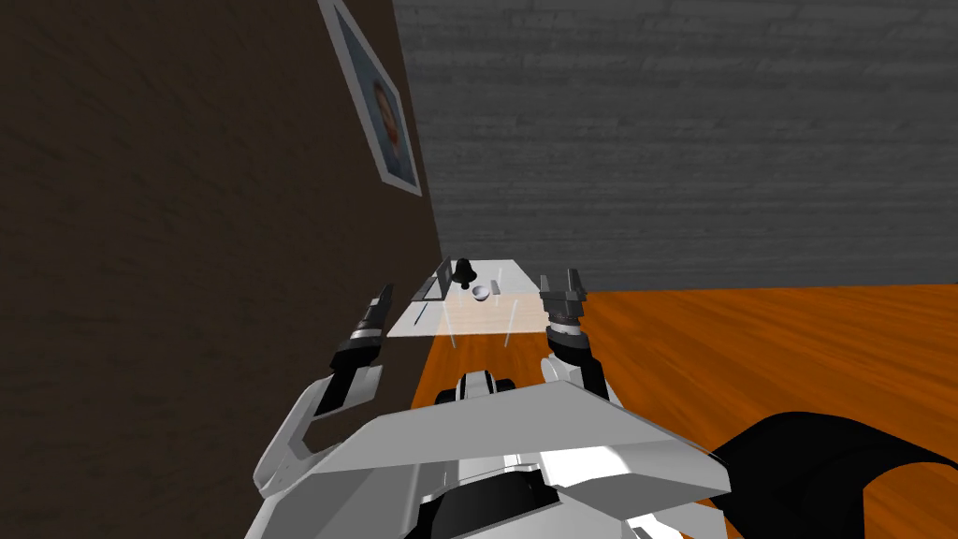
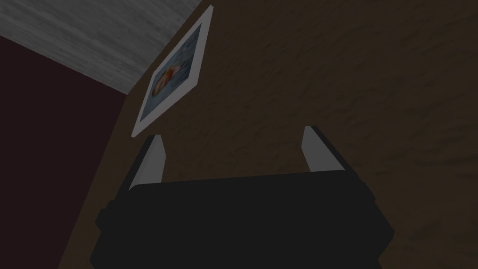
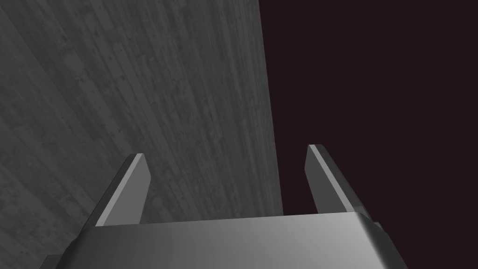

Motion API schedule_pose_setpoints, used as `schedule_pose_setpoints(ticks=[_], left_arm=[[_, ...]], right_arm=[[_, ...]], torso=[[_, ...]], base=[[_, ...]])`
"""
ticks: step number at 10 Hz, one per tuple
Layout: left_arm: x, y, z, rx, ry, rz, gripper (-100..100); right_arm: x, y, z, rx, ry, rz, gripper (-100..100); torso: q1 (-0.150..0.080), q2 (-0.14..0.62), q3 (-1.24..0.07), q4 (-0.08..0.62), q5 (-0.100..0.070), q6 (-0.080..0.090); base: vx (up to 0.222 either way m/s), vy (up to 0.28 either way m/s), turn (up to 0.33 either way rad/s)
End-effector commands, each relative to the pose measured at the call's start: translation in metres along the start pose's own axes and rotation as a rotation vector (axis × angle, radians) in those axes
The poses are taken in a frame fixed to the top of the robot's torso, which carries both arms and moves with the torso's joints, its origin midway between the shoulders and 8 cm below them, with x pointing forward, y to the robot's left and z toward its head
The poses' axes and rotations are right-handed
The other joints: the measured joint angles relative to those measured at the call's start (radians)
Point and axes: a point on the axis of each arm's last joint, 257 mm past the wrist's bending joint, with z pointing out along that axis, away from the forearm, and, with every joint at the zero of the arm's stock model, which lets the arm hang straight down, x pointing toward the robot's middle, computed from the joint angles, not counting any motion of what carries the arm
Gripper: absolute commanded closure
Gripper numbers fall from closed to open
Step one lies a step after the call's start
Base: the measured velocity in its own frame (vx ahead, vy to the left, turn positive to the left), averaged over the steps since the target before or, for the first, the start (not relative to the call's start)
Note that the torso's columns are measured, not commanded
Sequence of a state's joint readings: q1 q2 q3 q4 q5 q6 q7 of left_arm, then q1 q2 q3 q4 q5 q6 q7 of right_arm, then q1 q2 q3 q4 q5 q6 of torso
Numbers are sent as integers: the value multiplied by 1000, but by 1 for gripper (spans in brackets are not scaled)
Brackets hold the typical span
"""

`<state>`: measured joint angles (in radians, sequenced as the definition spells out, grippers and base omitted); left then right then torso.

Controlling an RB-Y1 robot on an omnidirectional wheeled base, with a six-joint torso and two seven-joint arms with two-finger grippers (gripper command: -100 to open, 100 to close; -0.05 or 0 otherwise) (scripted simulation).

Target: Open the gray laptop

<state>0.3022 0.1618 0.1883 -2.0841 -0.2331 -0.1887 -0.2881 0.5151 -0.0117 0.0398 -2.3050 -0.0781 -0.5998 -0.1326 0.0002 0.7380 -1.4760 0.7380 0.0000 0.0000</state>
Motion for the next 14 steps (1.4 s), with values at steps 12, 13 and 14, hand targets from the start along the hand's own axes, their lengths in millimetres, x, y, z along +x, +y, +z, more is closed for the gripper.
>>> schedule_pose_setpoints(ticks=[12,13,14], left_arm=[[-7,117,59,-309,-1,302,-100],[-7,125,62,-333,1,315,-100],[-6,132,64,-356,4,327,-100]], right_arm=[[0,0,0,0,0,0,0],[0,0,0,0,0,0,0],[0,0,0,0,0,0,0]], torso=[[0,0,0,0,0,0],[0,0,0,0,0,0],[0,0,0,0,0,0]], base=[[14,-21,-154],[13,-19,-142],[13,-17,-161]])
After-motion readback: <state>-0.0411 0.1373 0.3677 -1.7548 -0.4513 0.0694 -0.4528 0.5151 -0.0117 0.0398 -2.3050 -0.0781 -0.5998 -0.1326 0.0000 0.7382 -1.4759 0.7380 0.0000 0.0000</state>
